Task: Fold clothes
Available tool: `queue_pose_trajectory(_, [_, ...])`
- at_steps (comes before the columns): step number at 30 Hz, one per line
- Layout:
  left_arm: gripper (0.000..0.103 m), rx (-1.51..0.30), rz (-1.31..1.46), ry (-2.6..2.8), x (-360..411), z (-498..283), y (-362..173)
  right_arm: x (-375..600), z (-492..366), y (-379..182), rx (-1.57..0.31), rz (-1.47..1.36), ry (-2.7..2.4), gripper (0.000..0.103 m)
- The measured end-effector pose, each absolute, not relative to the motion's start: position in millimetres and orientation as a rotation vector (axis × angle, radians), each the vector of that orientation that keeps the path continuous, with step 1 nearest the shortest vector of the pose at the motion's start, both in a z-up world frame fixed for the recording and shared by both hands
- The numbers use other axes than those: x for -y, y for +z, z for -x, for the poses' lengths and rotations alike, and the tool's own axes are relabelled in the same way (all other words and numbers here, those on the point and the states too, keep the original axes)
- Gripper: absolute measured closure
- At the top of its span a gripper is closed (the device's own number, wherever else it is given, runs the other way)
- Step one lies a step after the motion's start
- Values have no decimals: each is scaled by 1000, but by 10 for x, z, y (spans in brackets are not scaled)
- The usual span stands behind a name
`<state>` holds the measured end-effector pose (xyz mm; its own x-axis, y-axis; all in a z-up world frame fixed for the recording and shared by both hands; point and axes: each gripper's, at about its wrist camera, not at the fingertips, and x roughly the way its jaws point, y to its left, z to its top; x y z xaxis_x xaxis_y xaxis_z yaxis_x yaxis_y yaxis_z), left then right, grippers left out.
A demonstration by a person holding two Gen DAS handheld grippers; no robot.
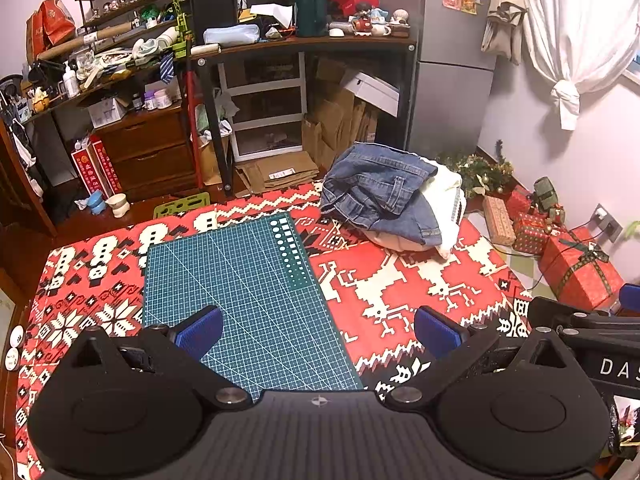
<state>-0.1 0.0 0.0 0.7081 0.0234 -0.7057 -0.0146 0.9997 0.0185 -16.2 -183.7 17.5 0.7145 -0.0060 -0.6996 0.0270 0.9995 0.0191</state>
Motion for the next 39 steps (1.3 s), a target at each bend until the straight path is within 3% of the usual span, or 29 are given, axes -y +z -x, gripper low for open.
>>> queue_pose_trajectory(39, [0, -748, -6, 33, -58, 40, 73, 1787, 228, 228, -761, -14, -18, 0])
